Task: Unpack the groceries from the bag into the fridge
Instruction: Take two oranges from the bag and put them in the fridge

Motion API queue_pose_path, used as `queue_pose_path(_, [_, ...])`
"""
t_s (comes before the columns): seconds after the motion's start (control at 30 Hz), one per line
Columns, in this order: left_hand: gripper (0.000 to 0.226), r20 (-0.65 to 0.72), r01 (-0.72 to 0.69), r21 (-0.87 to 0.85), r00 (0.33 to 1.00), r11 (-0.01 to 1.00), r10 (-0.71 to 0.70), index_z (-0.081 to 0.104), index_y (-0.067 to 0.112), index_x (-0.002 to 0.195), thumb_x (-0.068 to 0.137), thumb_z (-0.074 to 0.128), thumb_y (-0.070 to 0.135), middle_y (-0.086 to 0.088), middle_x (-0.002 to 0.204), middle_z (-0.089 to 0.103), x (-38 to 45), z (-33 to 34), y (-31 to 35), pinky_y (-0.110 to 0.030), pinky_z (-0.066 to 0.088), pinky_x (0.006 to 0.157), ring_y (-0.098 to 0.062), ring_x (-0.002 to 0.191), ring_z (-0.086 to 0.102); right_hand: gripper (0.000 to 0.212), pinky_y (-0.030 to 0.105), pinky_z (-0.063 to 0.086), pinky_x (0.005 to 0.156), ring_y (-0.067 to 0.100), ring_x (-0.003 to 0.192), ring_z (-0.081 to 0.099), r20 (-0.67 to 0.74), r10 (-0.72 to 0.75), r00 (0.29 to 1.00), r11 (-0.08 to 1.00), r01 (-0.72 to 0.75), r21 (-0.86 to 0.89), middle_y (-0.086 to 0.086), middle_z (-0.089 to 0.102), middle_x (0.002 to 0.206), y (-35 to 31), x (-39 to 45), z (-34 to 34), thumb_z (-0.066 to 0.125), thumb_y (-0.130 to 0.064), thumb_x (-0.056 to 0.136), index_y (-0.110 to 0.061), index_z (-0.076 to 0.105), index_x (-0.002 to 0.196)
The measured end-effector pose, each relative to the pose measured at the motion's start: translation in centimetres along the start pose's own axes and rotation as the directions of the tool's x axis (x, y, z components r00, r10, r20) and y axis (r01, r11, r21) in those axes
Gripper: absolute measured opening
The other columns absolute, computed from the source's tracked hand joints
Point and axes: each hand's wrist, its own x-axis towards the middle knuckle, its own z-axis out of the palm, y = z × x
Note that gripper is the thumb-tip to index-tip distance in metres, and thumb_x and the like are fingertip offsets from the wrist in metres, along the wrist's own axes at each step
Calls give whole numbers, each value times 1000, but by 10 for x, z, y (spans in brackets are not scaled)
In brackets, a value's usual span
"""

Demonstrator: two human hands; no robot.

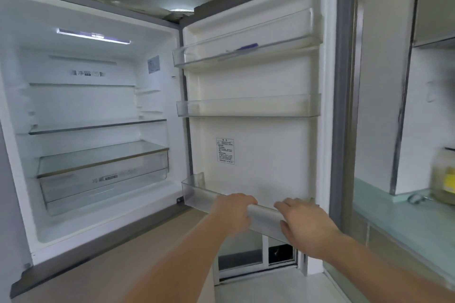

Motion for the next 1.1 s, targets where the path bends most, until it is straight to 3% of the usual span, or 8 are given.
queue_pose_path(0.17, [32, -120, -39, -22, 992, 999, 36, 61, 29, 122, 95, 48, 21, 3, 121, 63, 61, 10, -34, -35, 41, 98, -20, 113, 57, 32, 31, 34, 78, 20, 109, 50, 43, 128, 991, 991, -126, -32, -2, 53, 118, 20, 53, 32, 45, -15, 93, -23, 49, 123])
queue_pose_path(0.33, [17, -99, -106, -123, 991, 987, 94, 70, 28, 94, 88, 54, 31, 8, 100, 70, 120, 22, -54, -29, 46, 82, -17, 99, 60, 29, 31, 39, 71, 21, 104, 55, 62, 234, 970, 971, -231, -53, -2, 57, 111, 46, 99, 60, 38, -14, 92, -21, 57, 113])
queue_pose_path(0.53, [18, -135, -222, -121, 969, 968, 205, 70, 26, 93, 86, 54, 30, 4, 98, 70, 171, 28, -62, -27, 44, 77, -21, 95, 62, 29, 32, 47, 76, 20, 103, 54, 62, 337, 940, 941, -333, -67, -2, 58, 109, 77, 127, 76, 36, -16, 94, -19, 60, 110])
queue_pose_path(0.7, [21, -156, -254, -104, 959, 962, 236, 70, 24, 96, 89, 51, 24, 2, 99, 71, 196, 35, -73, -28, 44, 75, -23, 95, 63, 31, 34, 49, 79, 22, 108, 54, 105, 452, 886, 892, -452, -25, -1, 53, 119, 94, 144, 86, 38, -14, 93, -19, 56, 118])
queue_pose_path(0.93, [25, -206, -252, -156, 954, 955, 218, 73, 26, 97, 90, 50, 22, 5, 101, 72, 212, 45, -78, -27, 48, 76, -21, 95, 64, 43, 30, 48, 75, 22, 107, 51, 166, 520, 838, 851, -524, -20, 1, 46, 120, 95, 160, 99, 42, 5, 83, -15, 49, 120])
queue_pose_path(1.1, [23, -218, -242, -244, 957, 939, 191, 74, 26, 96, 91, 52, 22, 6, 99, 72, 216, 49, -85, -32, 52, 82, -18, 96, 63, 44, 33, 50, 82, 21, 114, 48, 159, 521, 839, 849, -528, 1, 1, 44, 130, 93, 162, 96, 41, -3, 88, -15, 43, 131])
